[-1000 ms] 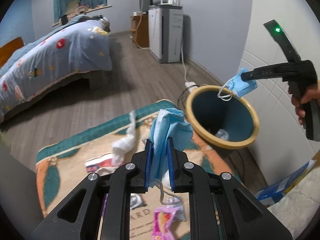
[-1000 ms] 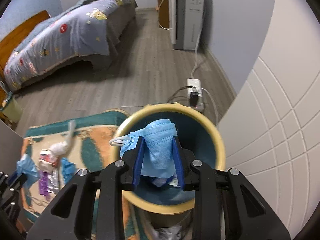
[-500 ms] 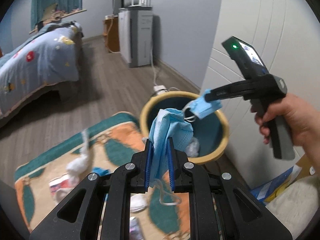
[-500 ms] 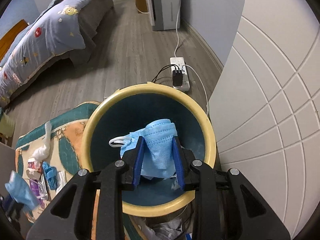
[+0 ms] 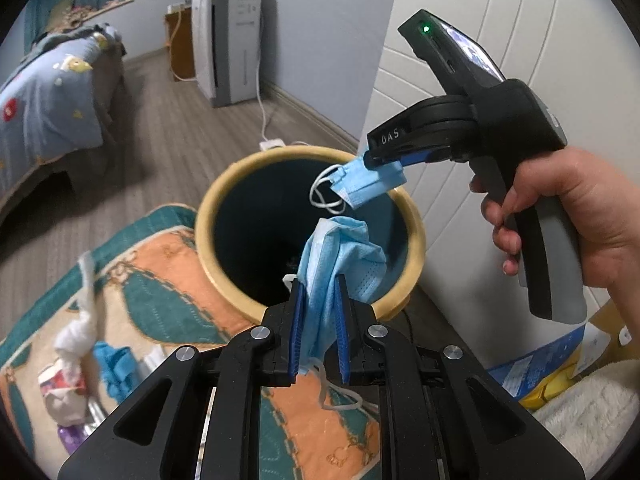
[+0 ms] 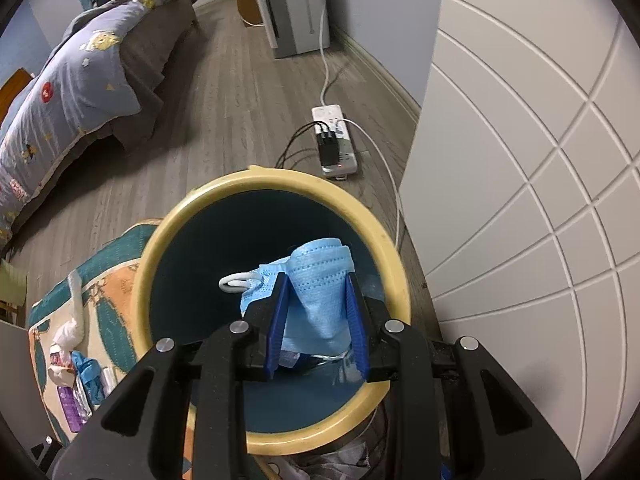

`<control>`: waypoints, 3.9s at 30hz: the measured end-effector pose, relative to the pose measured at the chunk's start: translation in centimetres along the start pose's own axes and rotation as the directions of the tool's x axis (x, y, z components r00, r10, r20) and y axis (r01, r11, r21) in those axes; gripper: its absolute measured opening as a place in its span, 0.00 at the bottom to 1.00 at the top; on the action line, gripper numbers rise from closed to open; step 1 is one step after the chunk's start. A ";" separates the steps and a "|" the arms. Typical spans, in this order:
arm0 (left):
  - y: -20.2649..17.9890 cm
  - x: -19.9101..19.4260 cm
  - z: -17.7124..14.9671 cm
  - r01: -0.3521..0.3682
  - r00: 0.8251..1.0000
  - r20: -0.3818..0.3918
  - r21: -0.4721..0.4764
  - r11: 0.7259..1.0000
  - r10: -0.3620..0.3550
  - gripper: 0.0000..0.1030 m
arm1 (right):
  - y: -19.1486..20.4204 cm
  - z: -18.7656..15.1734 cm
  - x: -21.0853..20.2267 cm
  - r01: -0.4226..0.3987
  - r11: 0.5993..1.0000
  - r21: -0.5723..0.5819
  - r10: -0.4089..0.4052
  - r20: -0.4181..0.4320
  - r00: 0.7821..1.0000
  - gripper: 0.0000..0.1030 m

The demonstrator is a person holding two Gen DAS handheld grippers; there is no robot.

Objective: Collect trash
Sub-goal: 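Carry the blue mask to the bin with the right gripper while the left carries its mask there, then open both grippers to drop the masks into the bin, then move both grippers back over the mat, then grasp the blue glove with the right gripper while the left grasps the white tissue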

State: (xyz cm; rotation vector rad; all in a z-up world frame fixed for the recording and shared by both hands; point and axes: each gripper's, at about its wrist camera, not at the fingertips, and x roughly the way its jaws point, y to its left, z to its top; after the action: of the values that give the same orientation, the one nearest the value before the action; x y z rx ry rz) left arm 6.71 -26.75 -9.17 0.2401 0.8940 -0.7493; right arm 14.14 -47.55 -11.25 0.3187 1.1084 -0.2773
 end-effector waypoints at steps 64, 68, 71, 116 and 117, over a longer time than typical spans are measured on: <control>12.5 -15.9 -3.5 -0.405 0.895 0.127 -0.172 0.898 0.428 0.95 | 12.0 -1.8 -6.9 -0.045 0.960 -0.276 0.075 0.101 0.992 0.94; 14.3 -18.1 -6.5 -0.483 0.854 0.096 -0.217 0.848 0.511 0.95 | 14.3 -2.7 -8.1 -0.063 0.945 -0.320 0.101 0.105 0.989 0.94; 15.8 -18.8 -8.0 -0.503 0.843 0.070 -0.246 0.828 0.533 0.95 | 16.0 -3.8 -8.3 -0.077 0.933 -0.352 0.114 0.088 0.990 0.94; 26.0 -15.1 -12.2 -0.516 0.851 -0.117 -0.363 0.776 0.511 0.95 | 29.3 -12.9 3.5 -0.238 0.860 -0.452 0.117 -0.279 0.953 0.61; 26.0 -14.6 -12.2 -0.514 0.854 -0.130 -0.358 0.780 0.503 0.95 | 29.3 -13.0 3.8 -0.255 0.860 -0.442 0.125 -0.302 0.945 0.50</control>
State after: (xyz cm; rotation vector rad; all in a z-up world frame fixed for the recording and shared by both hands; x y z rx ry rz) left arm 11.07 5.16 -8.29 0.1341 0.9259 -0.0554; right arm 15.97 -15.84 -16.71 0.0210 1.3563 0.2289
